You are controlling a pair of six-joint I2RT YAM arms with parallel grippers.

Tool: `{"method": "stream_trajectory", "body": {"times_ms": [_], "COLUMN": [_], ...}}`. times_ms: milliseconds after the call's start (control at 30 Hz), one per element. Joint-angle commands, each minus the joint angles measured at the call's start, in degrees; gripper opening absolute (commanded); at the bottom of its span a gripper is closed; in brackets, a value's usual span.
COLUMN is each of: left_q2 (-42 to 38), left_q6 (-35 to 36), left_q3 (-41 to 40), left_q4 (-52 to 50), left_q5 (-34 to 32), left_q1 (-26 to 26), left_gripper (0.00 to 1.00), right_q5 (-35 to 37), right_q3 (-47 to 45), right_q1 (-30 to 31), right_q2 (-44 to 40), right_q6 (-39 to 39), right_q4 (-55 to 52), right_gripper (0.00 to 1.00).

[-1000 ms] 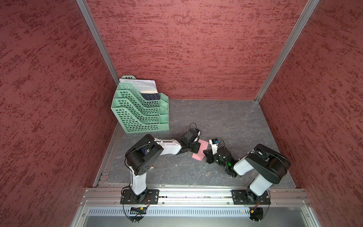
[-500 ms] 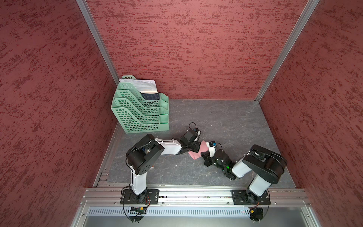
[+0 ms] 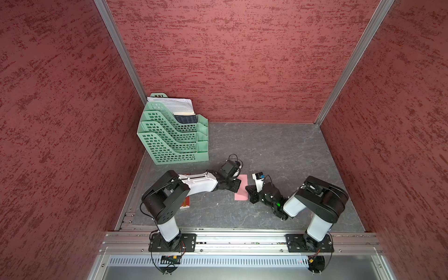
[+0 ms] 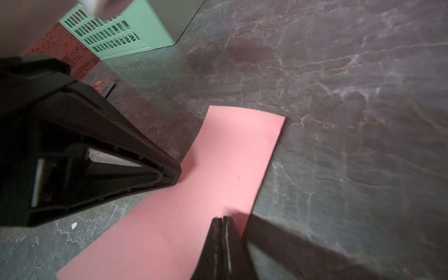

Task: Fold the square paper along the opposite sides
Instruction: Smooth out the paper at the center of the board.

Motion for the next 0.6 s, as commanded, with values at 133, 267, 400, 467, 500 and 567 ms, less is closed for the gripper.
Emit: {"method": "stream_trajectory", "body": {"times_ms": [133,267,400,467,500,567], "left_q2": [3.32,7.24,10.35,11.20,11.65,12.36], "left_q6": [4.41,4.41,2.35,0.97,0.17,-1.15], "left_q3": [3.88,4.92,3.92,2.78,2.29,1.11], "left_q4": [6.38,6.36,6.59,7.28,7.48,7.76], "left_q5": [3.46,3.25,2.05,1.28,0.86,-0.01], "left_q1": [0.17,0.49,0.41,0.48,0.50,0.63], "left_gripper": [0.01,0.00,0.00,0.00,0.00,0.00], "right_q5": [-1.38,-1.69,-1.52,-1.70,-1.78,-2.10], "right_q3": [-0.17,-0.10,-0.08,0.04,-0.03,0.03], "right_q1": [0.36,0.32,0.38,0.34,0.34,0.45], "right_q2": [2.79,2.90,1.62,1.29,1.17,0.92], "right_q6": [-1.01,-1.17,-1.97,-1.98,-2.02,-2.04], "right_q4": [-6.42,-6.35,-7.28,-7.45,-7.60,-7.70], "right_gripper": [0.00,0.00,0.00,0.00,0.00,0.00]}}
